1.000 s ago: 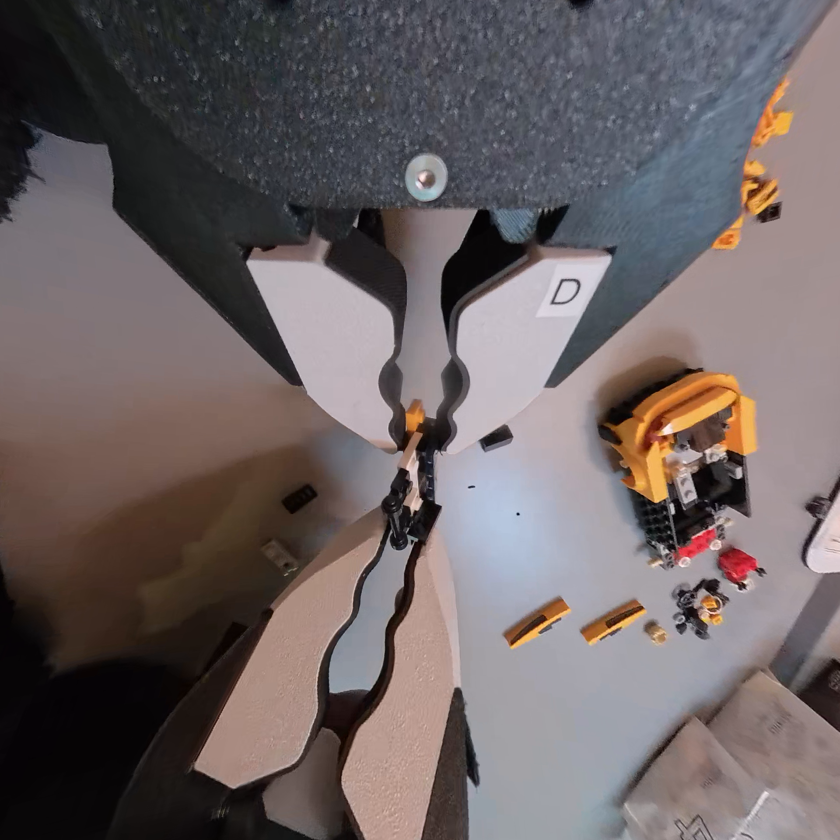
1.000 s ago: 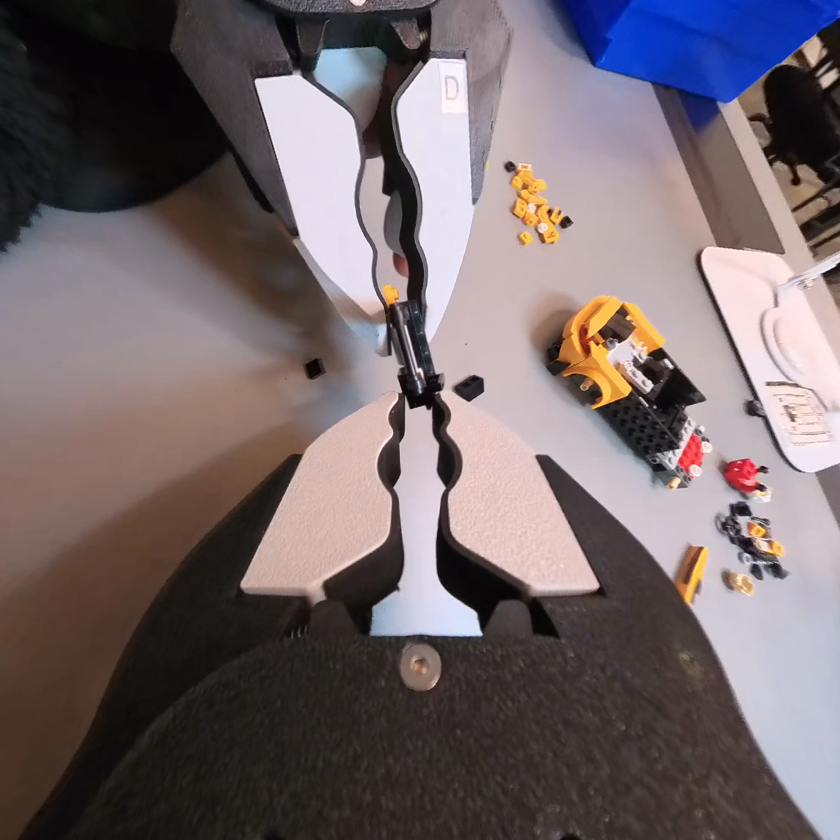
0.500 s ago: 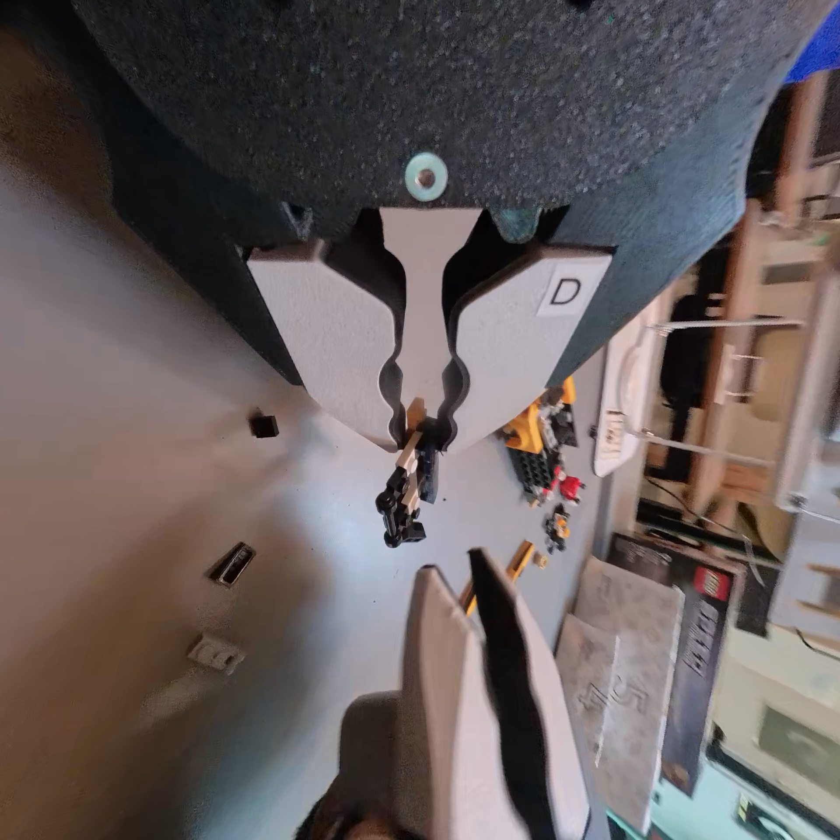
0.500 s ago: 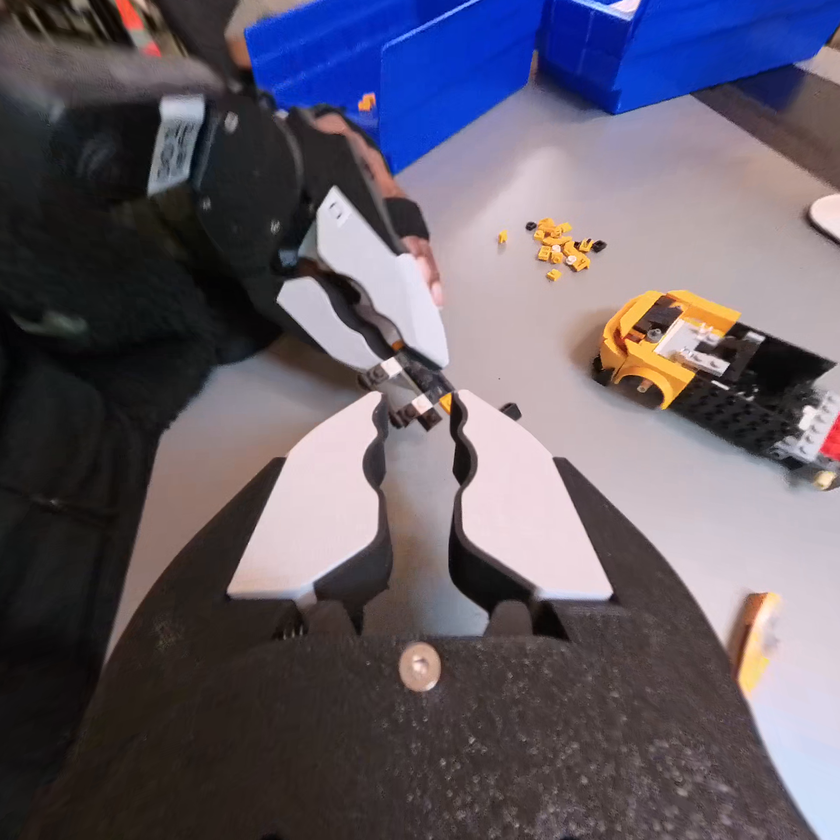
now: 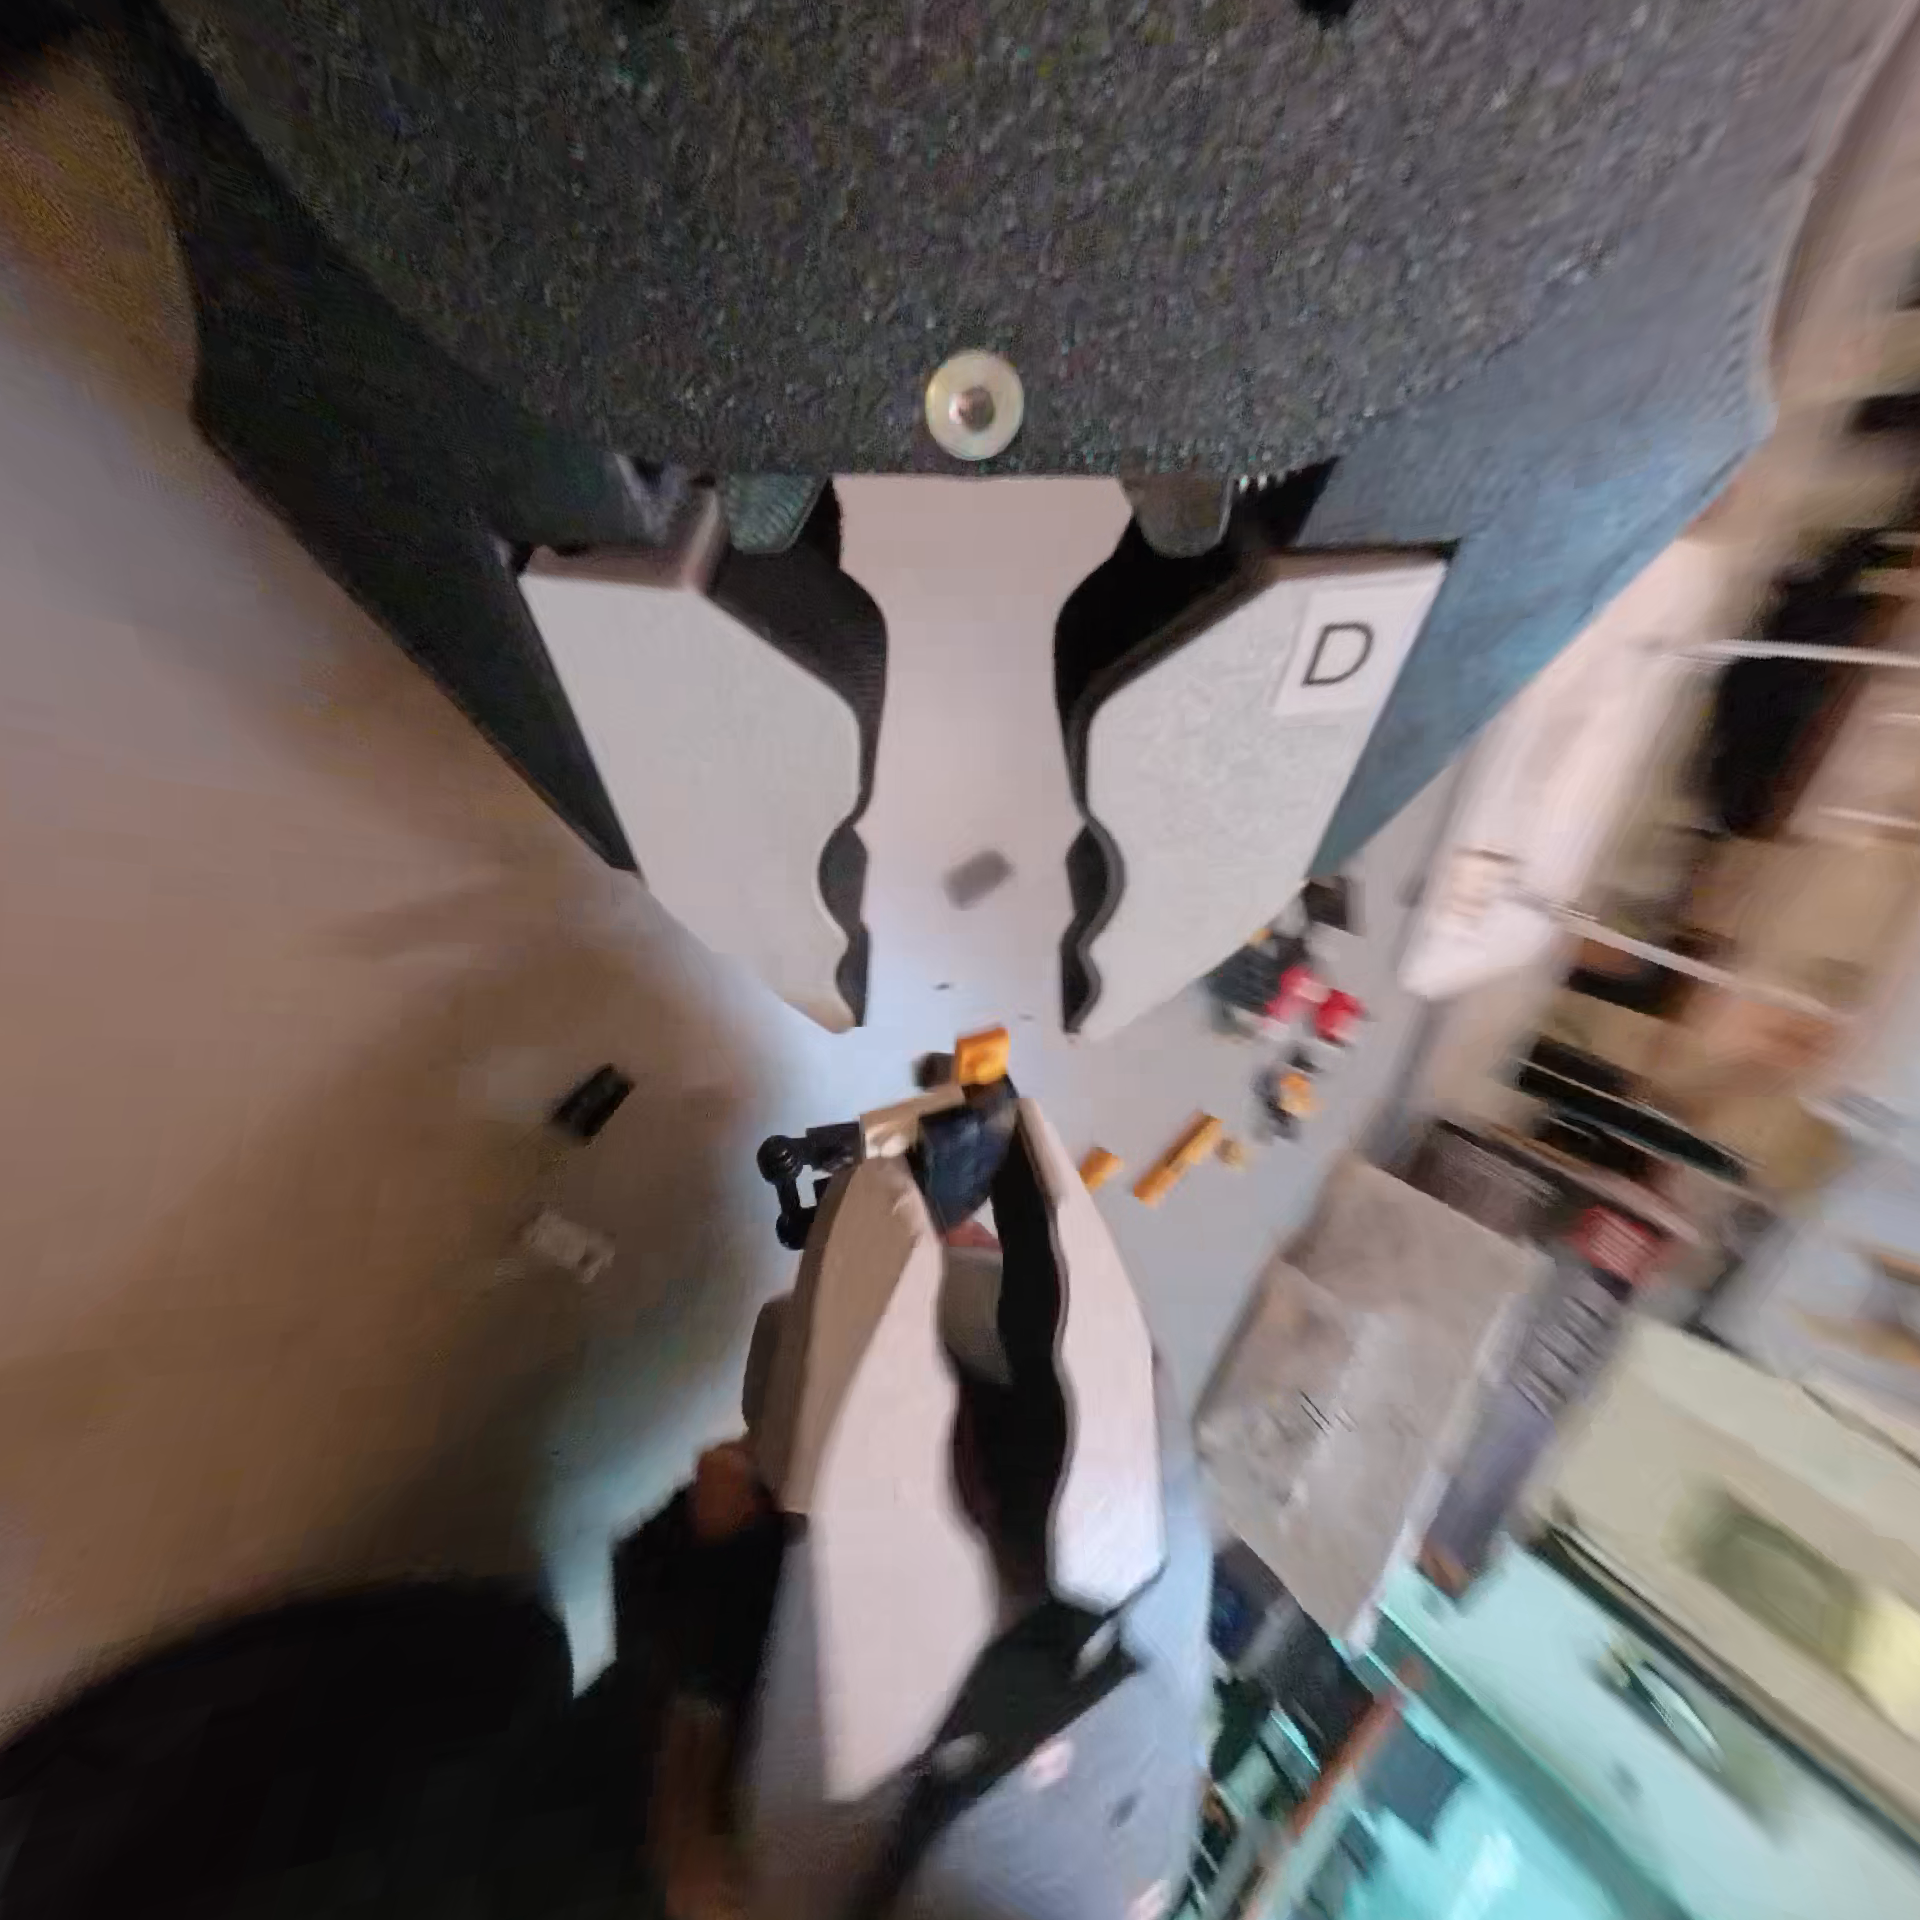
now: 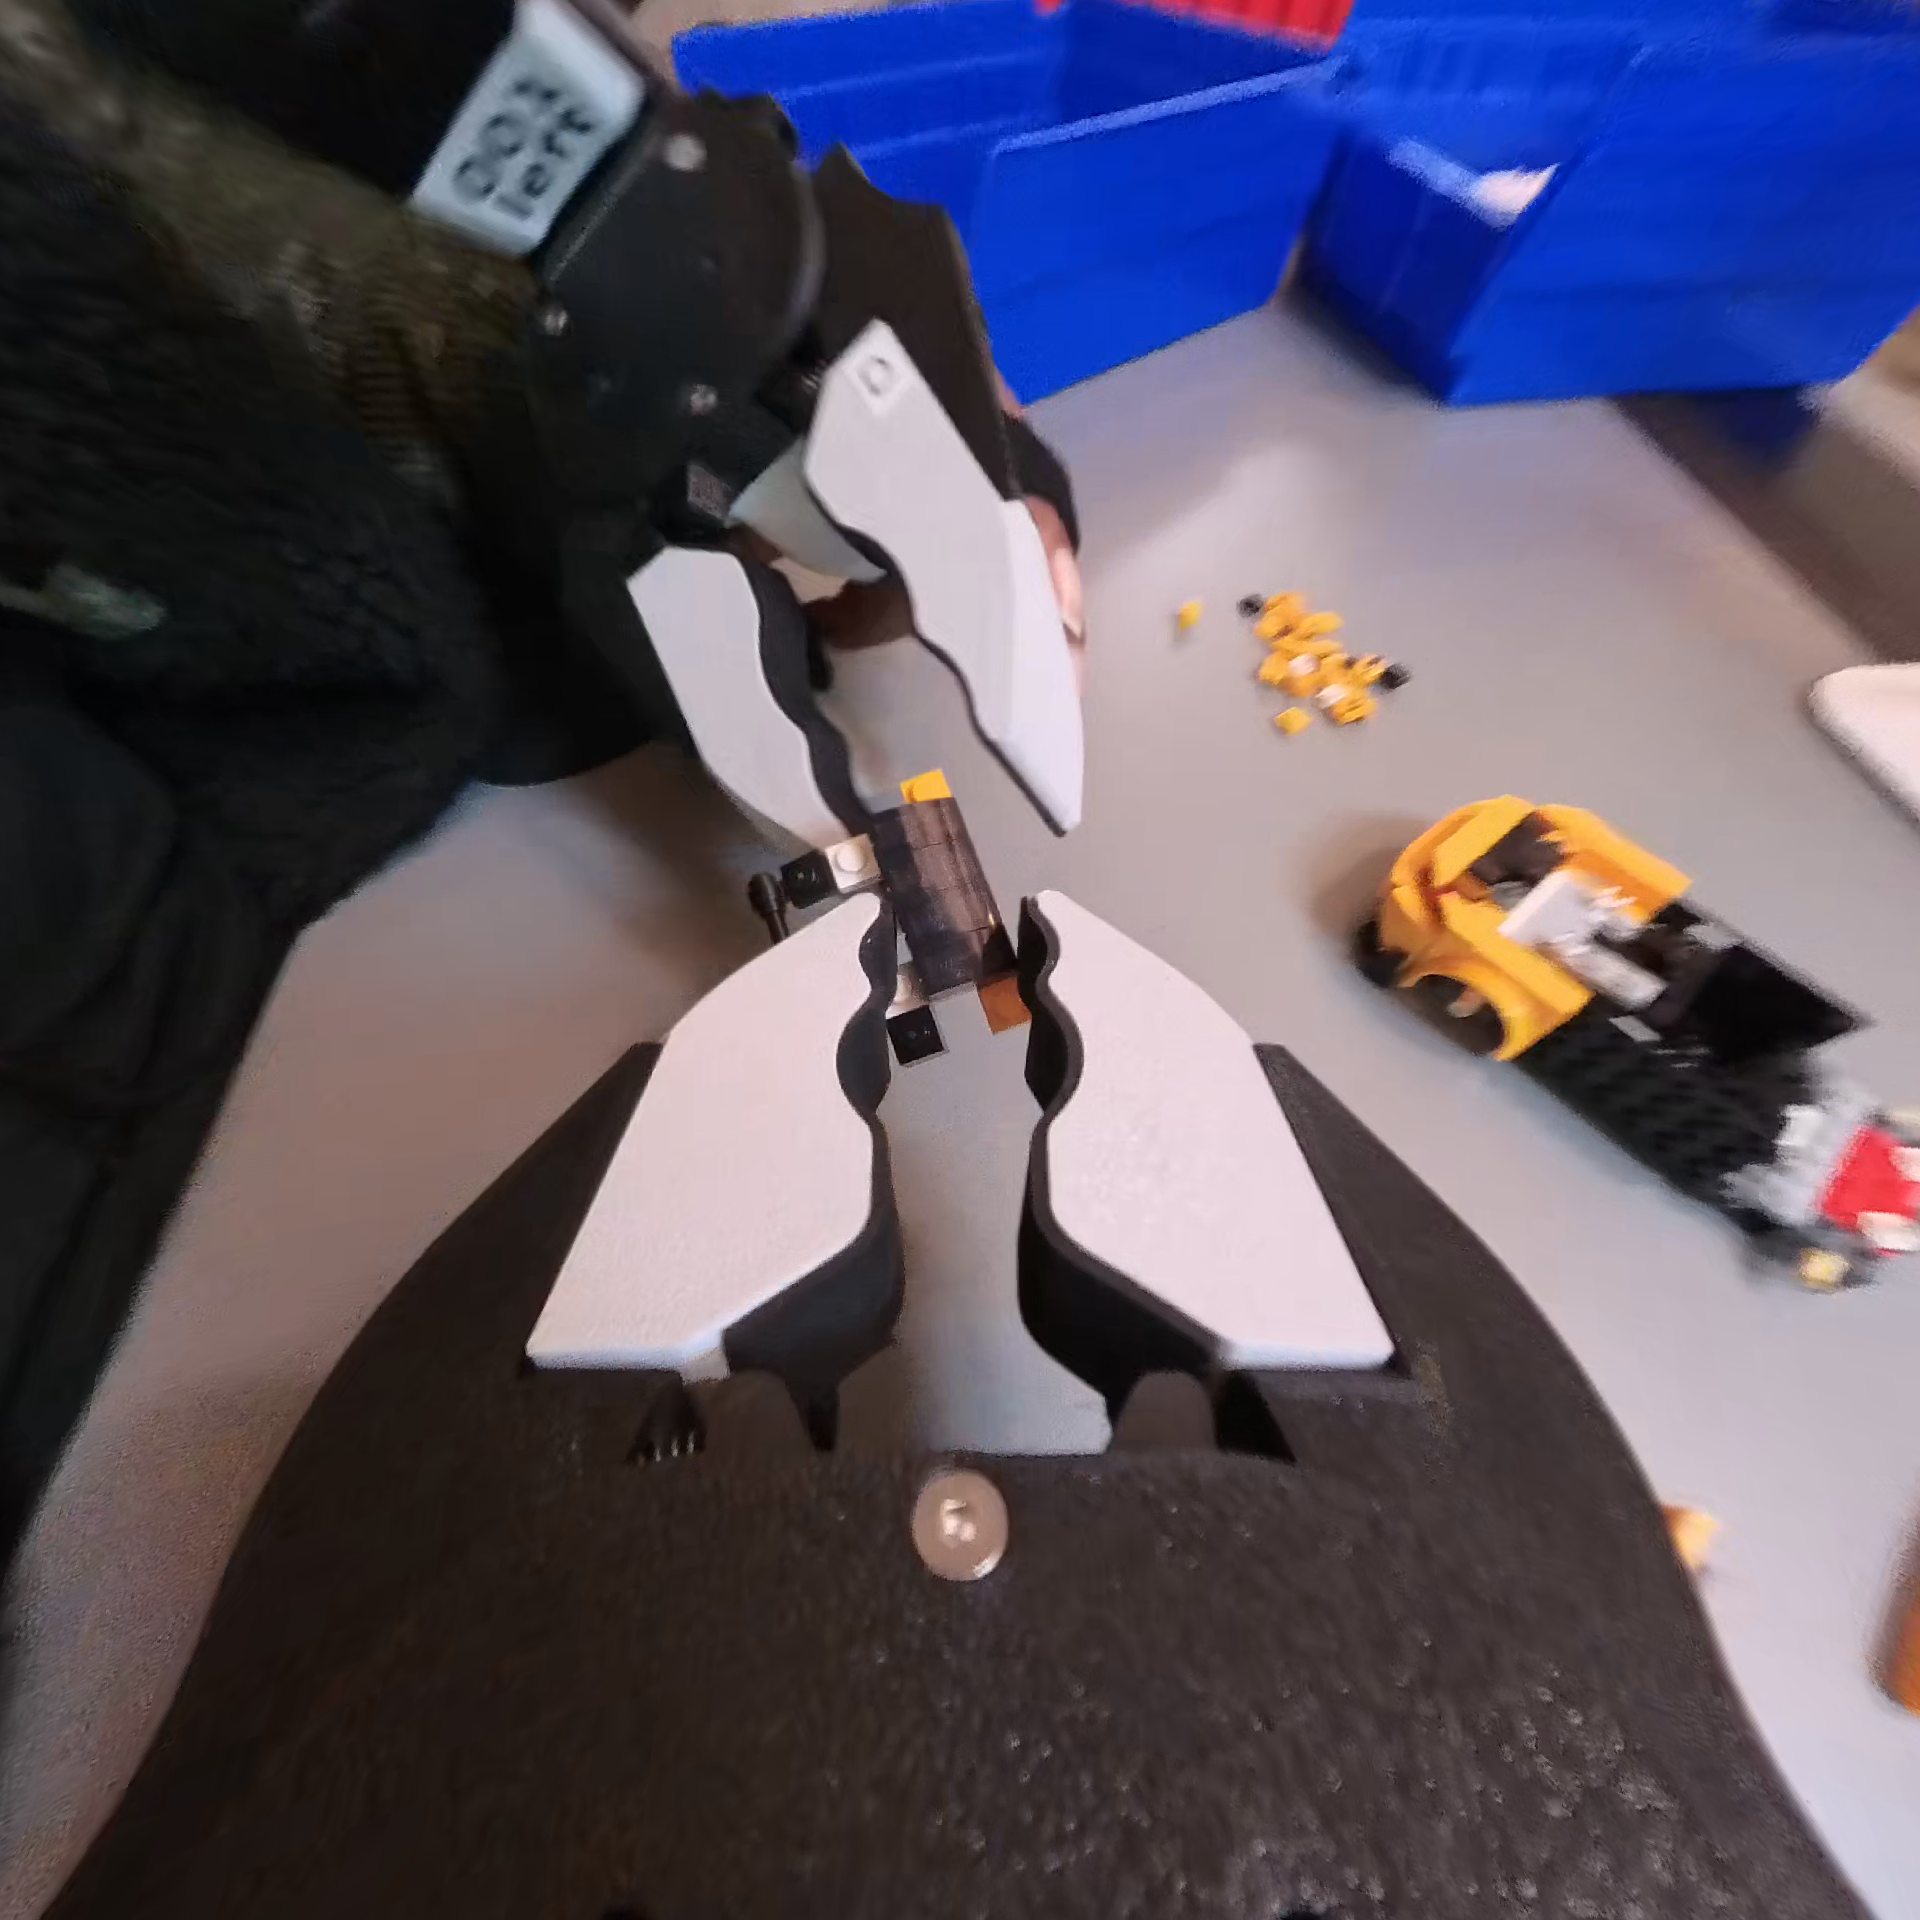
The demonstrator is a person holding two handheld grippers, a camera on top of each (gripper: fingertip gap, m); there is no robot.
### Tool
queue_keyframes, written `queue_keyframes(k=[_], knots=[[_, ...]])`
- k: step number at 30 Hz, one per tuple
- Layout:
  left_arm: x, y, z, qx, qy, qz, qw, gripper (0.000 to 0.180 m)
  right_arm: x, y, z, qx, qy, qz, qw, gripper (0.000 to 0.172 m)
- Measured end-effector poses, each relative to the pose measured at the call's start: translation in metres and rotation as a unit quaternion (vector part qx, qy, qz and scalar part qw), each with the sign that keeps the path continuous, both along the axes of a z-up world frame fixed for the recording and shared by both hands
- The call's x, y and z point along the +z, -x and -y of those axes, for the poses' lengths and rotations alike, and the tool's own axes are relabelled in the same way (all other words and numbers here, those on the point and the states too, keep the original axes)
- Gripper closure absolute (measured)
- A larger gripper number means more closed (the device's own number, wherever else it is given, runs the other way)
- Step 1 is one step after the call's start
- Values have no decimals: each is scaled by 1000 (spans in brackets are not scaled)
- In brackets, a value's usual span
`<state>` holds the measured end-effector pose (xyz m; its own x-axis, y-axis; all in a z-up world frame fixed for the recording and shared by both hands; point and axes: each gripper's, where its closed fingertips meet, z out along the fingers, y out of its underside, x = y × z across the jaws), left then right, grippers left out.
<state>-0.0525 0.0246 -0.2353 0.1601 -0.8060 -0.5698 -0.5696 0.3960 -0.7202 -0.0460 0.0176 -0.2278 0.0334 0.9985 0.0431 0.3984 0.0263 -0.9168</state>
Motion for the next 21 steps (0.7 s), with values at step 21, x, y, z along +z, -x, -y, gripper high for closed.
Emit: queue_keyframes(k=[21], knots=[[-27,-6,9,68,479,74,872,169,-22,2,-14,-33,-400,167,901,153]])
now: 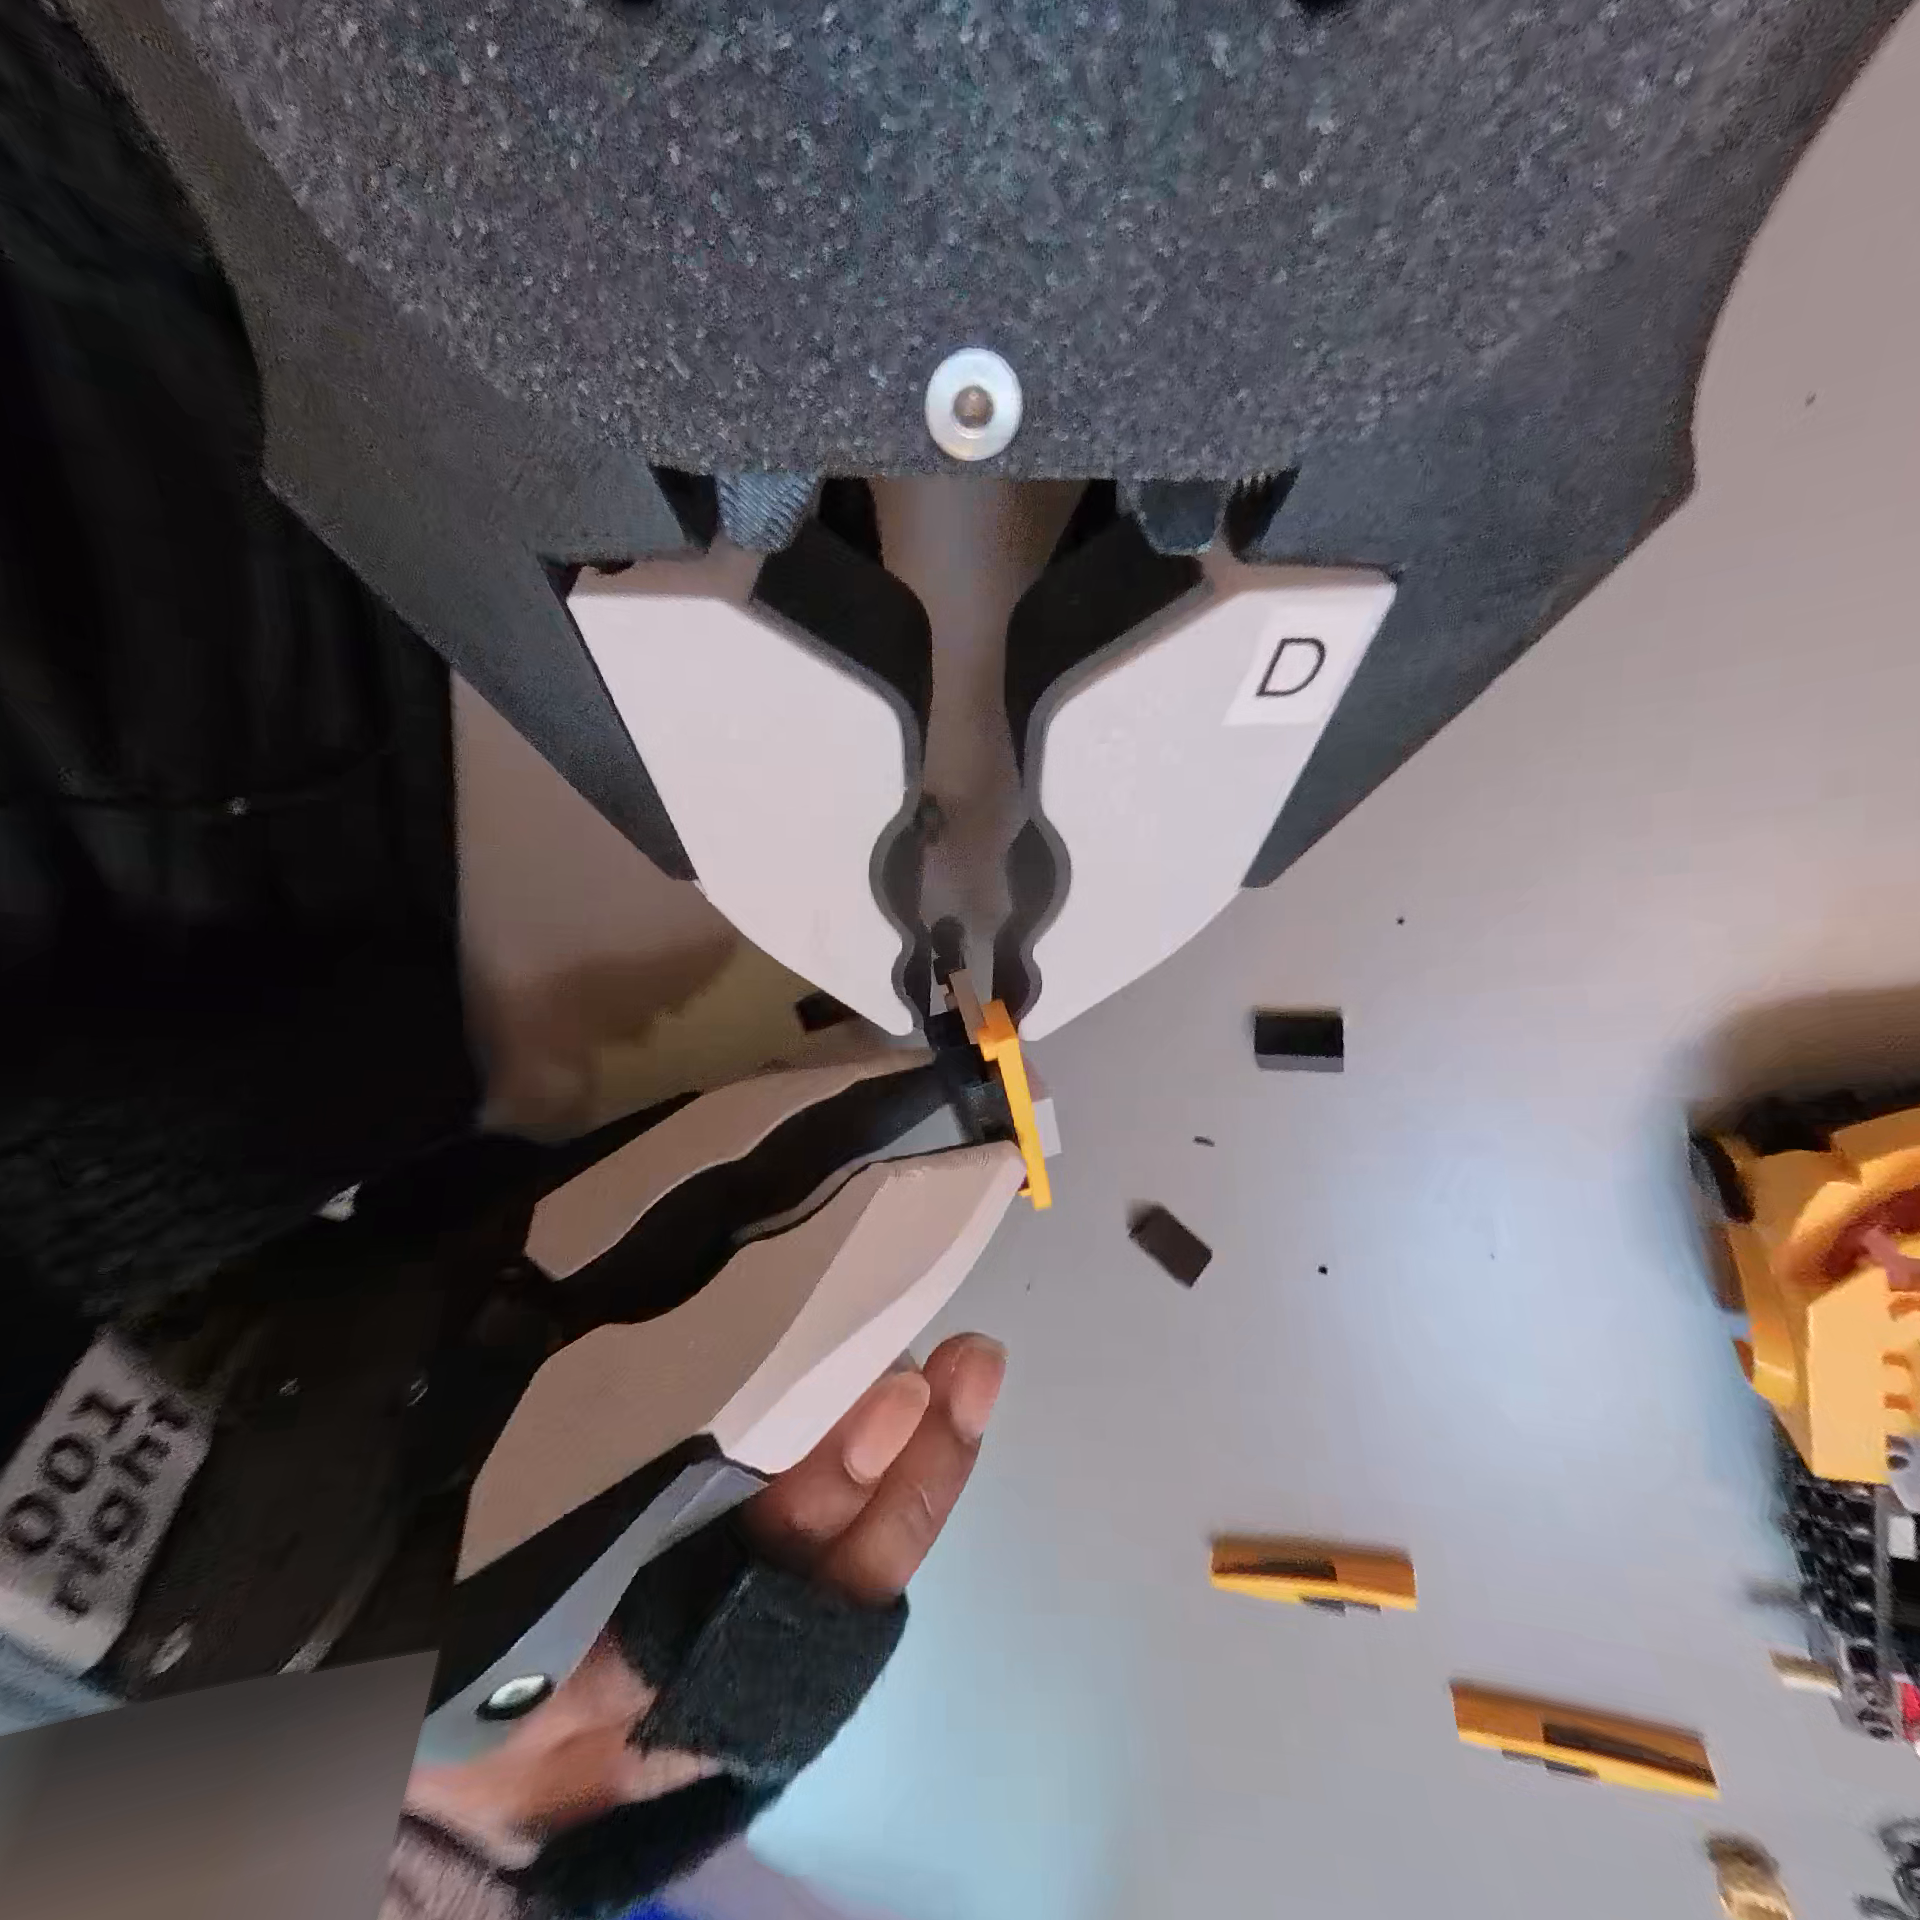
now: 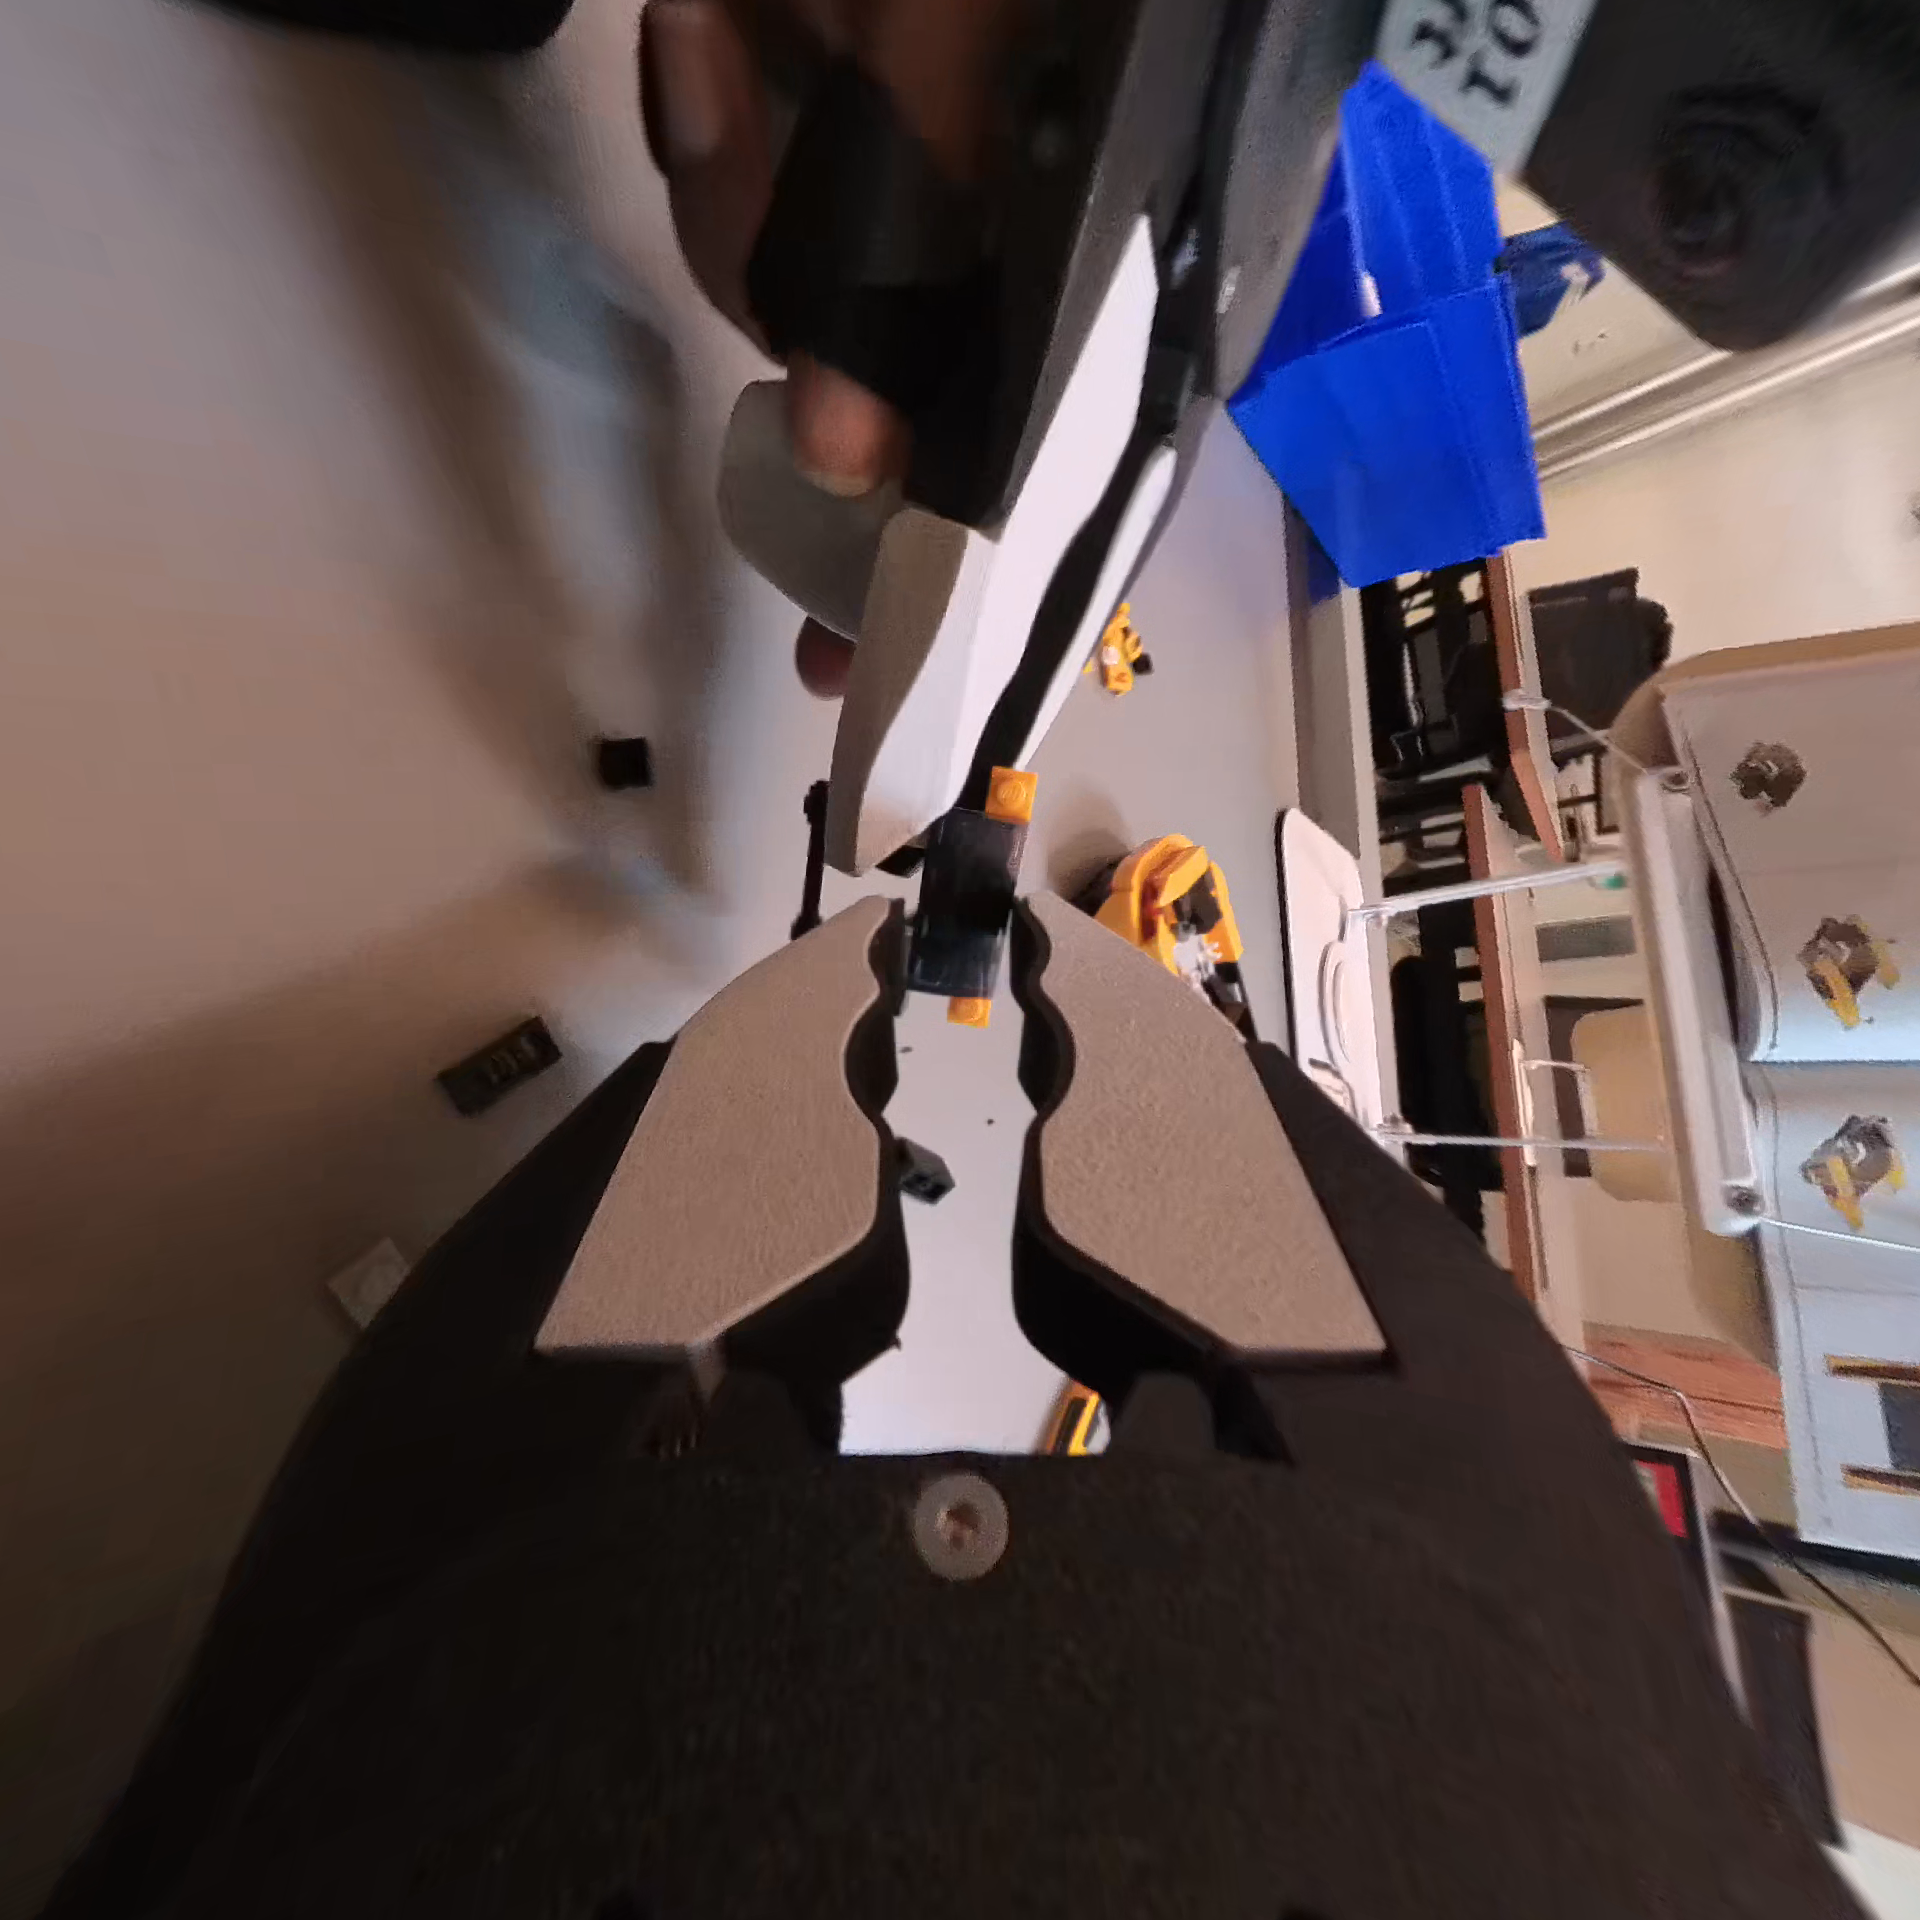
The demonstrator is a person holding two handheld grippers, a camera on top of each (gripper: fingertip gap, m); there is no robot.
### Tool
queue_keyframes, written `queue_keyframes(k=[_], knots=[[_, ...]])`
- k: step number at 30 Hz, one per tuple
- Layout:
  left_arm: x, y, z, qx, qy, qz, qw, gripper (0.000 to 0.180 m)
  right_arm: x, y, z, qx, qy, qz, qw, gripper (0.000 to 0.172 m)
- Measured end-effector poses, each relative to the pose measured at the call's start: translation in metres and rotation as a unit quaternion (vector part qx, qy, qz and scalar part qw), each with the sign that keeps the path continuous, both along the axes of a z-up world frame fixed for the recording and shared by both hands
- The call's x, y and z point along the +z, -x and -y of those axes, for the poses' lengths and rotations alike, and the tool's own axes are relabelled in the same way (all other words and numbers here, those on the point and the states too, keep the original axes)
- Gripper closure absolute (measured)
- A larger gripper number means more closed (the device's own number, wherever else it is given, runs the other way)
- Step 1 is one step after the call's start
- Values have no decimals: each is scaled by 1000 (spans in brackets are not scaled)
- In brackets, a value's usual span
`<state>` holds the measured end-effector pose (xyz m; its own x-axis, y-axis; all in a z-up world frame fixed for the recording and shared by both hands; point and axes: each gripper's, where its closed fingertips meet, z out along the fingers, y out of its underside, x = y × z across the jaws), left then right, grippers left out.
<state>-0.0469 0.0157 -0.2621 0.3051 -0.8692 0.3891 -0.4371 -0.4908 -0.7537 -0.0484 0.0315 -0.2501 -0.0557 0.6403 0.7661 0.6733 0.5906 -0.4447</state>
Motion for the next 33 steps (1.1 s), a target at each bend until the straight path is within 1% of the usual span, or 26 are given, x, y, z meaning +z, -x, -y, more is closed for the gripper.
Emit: queue_keyframes(k=[2,5,8,9,11,14,16,18,19,20,23,26,28,30,33], knots=[[-7,1,0,1,-18,-33,999,169,-3,-1,1,-1,-11,16,1000,155],[-6,2,-4,18,0,-34,999,169,3,-1,-1,-11,-22,9,1000,156],[-7,4,-6,23,-3,-41,999,170,6,0,-2,-10,-48,7,999,156],[-8,5,-7,27,-4,-44,999,174,7,0,-1,-7,-55,5,998,156],[-13,14,-18,55,-17,-66,996,176,12,1,7,14,-55,-10,998,156],[-11,26,-23,63,-36,-65,995,176,18,5,18,33,-49,-26,998,156],[-2,21,-18,40,-39,-31,998,176,19,2,13,24,-30,-40,998,156],[8,18,-14,19,-33,2,999,175,22,-1,6,13,7,-68,998,156],[15,18,-14,18,-32,28,999,170,23,-3,4,11,23,-80,996,156],[19,20,-16,23,-30,40,998,170,25,-4,5,15,39,-92,995,156],[20,27,-18,28,-27,47,998,173,31,-6,3,10,95,-126,987,156],[15,28,-19,27,-26,38,999,172,33,-11,-6,-9,126,-144,981,156],[13,27,-19,24,-39,32,998,167,31,-14,-12,-26,148,-150,977,156],[16,25,-20,21,-48,45,998,158,32,-14,-11,-24,172,-160,972,155],[29,16,-15,11,-31,100,994,149,34,-8,-3,-7,206,-177,962,155]])
